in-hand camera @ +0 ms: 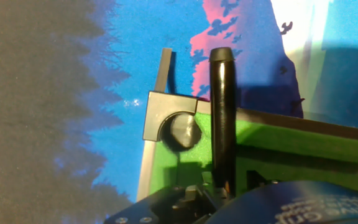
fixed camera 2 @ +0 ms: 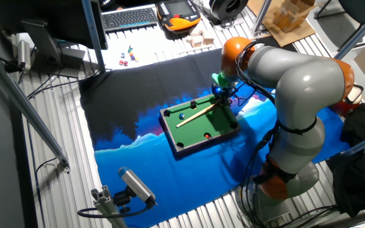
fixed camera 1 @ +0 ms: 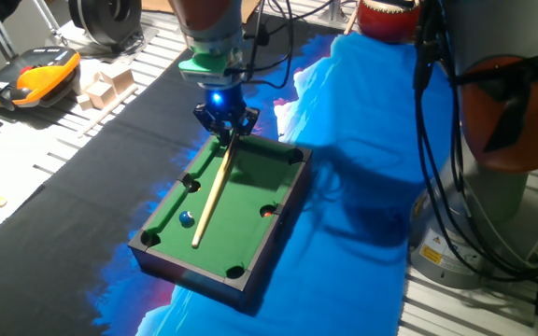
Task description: Hit the pool ball
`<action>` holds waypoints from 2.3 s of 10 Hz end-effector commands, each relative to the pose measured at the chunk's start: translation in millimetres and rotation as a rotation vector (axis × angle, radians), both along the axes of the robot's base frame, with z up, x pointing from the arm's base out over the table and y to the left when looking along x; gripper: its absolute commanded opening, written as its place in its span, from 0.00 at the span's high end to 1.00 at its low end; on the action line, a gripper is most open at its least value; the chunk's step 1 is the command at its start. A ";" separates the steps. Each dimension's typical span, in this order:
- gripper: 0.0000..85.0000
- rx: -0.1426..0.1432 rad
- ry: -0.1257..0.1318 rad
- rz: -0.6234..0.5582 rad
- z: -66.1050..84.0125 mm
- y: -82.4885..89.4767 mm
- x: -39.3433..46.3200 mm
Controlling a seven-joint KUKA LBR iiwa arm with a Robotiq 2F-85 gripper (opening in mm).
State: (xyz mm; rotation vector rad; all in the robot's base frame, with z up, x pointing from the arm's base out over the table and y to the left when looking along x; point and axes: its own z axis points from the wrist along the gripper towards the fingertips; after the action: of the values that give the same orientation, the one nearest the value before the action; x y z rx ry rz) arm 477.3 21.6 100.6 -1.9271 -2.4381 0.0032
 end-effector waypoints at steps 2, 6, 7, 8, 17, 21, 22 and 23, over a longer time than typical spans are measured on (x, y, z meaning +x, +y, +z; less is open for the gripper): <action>0.60 0.000 -0.002 -0.004 -2.4 -0.3 1.9; 0.60 -0.012 0.002 -0.013 -8.1 0.8 4.4; 0.60 -0.011 0.002 -0.008 -9.0 -0.3 4.7; 0.60 -0.015 0.004 -0.005 -9.6 -0.1 4.9; 1.00 -0.060 0.034 0.044 -13.0 2.8 1.4; 1.00 0.002 0.009 0.084 -4.6 -3.5 -1.3; 1.00 0.007 0.012 0.099 0.2 -6.2 -2.7; 1.00 0.025 0.002 0.090 6.4 -10.6 -4.4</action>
State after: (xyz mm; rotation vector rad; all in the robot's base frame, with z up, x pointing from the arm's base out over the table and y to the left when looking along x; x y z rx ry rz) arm 472.8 9.2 108.5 -1.8092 -2.5053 -0.0389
